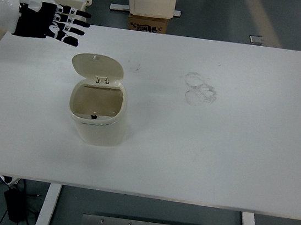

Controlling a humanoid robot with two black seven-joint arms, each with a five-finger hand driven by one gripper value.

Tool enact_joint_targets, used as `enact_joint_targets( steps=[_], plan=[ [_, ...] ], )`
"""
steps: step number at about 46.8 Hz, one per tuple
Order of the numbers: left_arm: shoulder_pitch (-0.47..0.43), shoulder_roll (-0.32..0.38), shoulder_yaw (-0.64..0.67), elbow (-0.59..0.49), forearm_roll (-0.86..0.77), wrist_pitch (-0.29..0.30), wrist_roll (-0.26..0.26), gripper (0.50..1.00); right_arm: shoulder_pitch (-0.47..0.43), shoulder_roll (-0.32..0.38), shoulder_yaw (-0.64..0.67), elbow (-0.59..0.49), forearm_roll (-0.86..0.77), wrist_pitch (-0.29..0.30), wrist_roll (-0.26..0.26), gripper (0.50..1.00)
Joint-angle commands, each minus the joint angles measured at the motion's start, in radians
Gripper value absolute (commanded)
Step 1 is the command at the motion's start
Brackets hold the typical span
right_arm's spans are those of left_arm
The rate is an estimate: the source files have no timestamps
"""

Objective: Close trash bin

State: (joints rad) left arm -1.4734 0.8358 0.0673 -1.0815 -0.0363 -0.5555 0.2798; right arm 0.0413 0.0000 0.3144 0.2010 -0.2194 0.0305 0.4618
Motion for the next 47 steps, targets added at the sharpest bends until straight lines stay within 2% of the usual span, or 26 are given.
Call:
enact_joint_targets(
  steps=[1, 6, 39, 47],
  plan=[
    [-0.033, -0.020, 0.037, -0.006, 0.018, -0.027, 0.002, 1.000, 0.000, 0.000, 0.000, 0.000, 0.000, -0.001, 0.000, 0.991],
    [-0.068, -0.033, 0.078, -0.014, 0.041, -0.055, 0.002, 1.000, 0.000, 0.000, 0.000, 0.000, 0.000, 0.000, 0.000, 0.991],
    [-0.228, -0.032, 0.244, -0.250, 0.058, -0.055, 0.004, 1.000, 0.000, 0.000, -0.001, 0.002, -0.001, 0.000, 0.000, 0.991],
    [-0.272, -0.027, 0.318, -0.298, 0.058, -0.055, 0.004, 1.000, 0.000, 0.000, -0.001, 0.003, -0.001, 0.006, 0.000, 0.991]
  ],
)
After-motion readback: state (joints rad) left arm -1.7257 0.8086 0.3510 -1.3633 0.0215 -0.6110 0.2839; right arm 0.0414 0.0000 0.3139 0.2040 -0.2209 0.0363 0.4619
